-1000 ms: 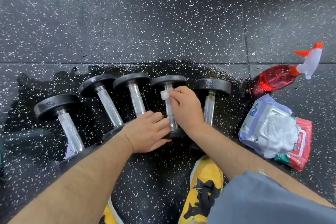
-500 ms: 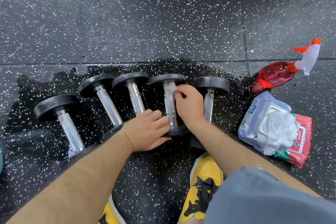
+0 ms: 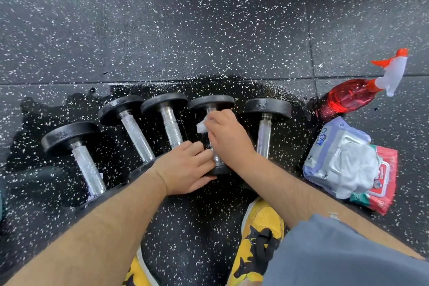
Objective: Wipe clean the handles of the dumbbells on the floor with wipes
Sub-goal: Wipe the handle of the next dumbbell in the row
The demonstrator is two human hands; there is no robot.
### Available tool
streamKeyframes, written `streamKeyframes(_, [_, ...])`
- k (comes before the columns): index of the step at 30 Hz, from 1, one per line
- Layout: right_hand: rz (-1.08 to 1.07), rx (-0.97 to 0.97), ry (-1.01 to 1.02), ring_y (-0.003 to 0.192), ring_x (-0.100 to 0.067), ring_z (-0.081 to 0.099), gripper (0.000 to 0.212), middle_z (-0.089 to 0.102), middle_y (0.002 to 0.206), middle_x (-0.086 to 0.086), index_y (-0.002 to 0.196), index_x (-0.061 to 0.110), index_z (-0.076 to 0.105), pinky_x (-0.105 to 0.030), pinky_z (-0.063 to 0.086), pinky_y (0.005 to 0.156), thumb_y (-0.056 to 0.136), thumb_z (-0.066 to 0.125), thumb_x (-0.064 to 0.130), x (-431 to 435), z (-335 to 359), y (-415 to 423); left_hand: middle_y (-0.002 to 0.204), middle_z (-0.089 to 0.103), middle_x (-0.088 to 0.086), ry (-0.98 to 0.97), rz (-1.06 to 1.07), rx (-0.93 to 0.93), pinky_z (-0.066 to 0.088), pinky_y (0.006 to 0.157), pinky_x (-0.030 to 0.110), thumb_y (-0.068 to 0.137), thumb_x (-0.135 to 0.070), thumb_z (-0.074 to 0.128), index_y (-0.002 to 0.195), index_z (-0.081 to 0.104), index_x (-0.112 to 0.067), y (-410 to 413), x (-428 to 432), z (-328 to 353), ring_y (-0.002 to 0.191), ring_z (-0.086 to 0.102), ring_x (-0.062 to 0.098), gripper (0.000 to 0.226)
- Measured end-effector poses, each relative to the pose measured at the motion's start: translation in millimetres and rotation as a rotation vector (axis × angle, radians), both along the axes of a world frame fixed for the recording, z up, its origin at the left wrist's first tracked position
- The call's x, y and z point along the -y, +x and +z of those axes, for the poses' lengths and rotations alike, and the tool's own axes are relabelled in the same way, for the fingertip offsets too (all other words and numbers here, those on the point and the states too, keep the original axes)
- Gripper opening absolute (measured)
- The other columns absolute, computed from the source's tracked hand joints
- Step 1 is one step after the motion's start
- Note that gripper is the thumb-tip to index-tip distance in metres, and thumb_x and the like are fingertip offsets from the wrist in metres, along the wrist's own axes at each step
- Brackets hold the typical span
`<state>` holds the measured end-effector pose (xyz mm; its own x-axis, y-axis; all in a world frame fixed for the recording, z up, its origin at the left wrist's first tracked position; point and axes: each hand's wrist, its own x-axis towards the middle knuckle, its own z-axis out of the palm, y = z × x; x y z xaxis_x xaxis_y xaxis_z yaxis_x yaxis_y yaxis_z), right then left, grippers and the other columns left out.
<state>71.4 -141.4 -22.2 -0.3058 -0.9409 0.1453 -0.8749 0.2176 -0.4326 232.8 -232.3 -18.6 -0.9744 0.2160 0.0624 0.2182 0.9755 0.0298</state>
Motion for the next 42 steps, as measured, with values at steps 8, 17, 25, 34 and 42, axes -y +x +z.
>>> streamKeyframes(8, [-0.018,0.128,0.027,0.083,-0.023,0.049,0.016,0.070,0.092,0.004,0.087,0.007,0.073,-0.039,0.054,0.061,0.081,0.066,-0.006,-8.4,-11.0,2.6,0.091,0.052,0.000,0.026,0.007,-0.014,0.046,0.069,0.036,0.098,-0.051,0.056,0.096,0.063,-0.015,1.7,0.5,-1.1,0.080,0.043,0.022,0.036])
streamKeyframes(17, [0.160,-0.115,0.108,0.063,-0.022,0.045,0.022,0.055,0.064,0.003,0.058,0.015,0.062,-0.028,0.024,0.065,0.065,0.051,-0.002,7.0,11.7,3.1,0.096,0.057,0.003,0.036,0.010,-0.002,0.046,0.066,0.038,0.100,-0.050,0.053,0.098,0.065,-0.015,1.9,-0.6,-3.6,0.079,0.045,0.024,0.038])
streamKeyframes(25, [-0.011,0.016,0.103,0.079,-0.022,0.043,0.020,0.065,0.100,0.001,0.095,0.008,0.069,-0.038,0.048,0.066,0.080,0.055,0.006,-2.4,3.4,-4.3,0.092,0.051,0.001,0.045,0.009,0.000,0.043,0.064,0.037,0.099,-0.051,0.056,0.096,0.062,-0.014,3.3,-0.1,-4.4,0.078,0.042,0.023,0.037])
streamKeyframes(34, [-0.239,0.222,0.039,0.078,-0.025,0.050,0.007,0.055,0.088,-0.003,0.093,0.009,0.069,-0.038,0.048,0.062,0.093,0.062,0.008,-1.5,2.6,2.8,0.089,0.050,0.000,0.048,0.023,0.000,0.041,0.064,0.035,0.098,-0.051,0.058,0.094,0.062,-0.015,2.4,-0.7,-2.1,0.078,0.041,0.022,0.037])
streamKeyframes(42, [-0.380,0.391,0.066,0.088,-0.022,0.058,0.017,0.064,0.090,-0.001,0.098,0.008,0.078,-0.036,0.049,0.079,0.093,0.062,0.005,-1.6,6.6,-0.5,0.091,0.052,0.000,0.048,0.028,0.007,0.040,0.064,0.035,0.098,-0.051,0.059,0.095,0.064,-0.015,1.7,-0.2,-2.4,0.079,0.041,0.022,0.036])
